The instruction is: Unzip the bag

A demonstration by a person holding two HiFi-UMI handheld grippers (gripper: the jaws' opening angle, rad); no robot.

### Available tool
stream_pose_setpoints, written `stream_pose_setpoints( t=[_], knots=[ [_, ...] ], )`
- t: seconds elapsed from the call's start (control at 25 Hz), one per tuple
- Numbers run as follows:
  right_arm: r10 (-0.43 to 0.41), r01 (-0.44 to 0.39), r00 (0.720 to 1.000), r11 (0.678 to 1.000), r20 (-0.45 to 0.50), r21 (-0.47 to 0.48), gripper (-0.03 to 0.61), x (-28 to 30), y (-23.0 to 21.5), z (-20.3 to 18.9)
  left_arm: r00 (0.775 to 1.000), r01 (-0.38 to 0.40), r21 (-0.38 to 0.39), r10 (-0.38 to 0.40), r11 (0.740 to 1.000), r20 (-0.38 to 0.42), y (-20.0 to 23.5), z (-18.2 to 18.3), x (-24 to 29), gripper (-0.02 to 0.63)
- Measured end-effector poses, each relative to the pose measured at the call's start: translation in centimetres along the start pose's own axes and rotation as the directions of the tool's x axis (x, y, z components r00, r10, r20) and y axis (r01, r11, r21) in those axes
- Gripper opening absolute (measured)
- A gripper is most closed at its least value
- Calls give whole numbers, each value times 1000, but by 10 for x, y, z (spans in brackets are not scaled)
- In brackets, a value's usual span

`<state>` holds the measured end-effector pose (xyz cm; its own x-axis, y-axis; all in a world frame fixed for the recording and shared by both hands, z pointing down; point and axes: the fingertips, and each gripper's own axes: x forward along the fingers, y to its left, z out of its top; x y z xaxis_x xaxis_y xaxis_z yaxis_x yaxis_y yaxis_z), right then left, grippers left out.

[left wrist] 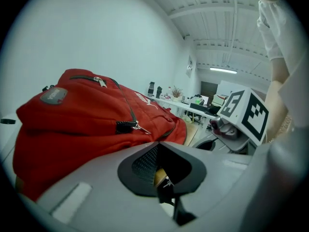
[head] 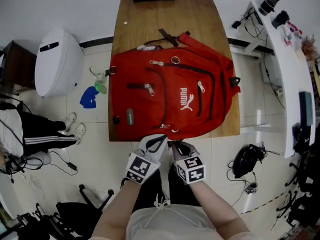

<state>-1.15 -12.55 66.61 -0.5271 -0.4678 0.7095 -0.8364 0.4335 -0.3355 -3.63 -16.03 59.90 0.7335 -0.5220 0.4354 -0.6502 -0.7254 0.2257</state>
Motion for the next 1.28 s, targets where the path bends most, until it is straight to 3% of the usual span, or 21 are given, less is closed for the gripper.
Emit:
stream_pose_setpoints(
  t=[0.12,0.36,0.52,0.72,1.28],
  knots=[
    [15,-15,1000,1000,-5,9,8,-1,-2,0,999,7,-3,-7,1000,-31,0,-8,6,8],
    [80,-82,996,996,-45,-32,6,-19,-9,2,996,64,-94,-69,994,-58,3,-12,8,8],
    [72,-80,994,992,-83,-101,6,-27,-14,2,995,6,-67,-12,998,-95,5,-15,13,8],
    [33,-50,992,989,-123,-142,6,-39,-34,0,991,-70,-17,68,997,-113,8,-17,15,8],
    [-105,76,982,981,-159,-179,6,-90,-130,5,984,-129,-10,127,992,-123,12,-25,16,8]
  ],
)
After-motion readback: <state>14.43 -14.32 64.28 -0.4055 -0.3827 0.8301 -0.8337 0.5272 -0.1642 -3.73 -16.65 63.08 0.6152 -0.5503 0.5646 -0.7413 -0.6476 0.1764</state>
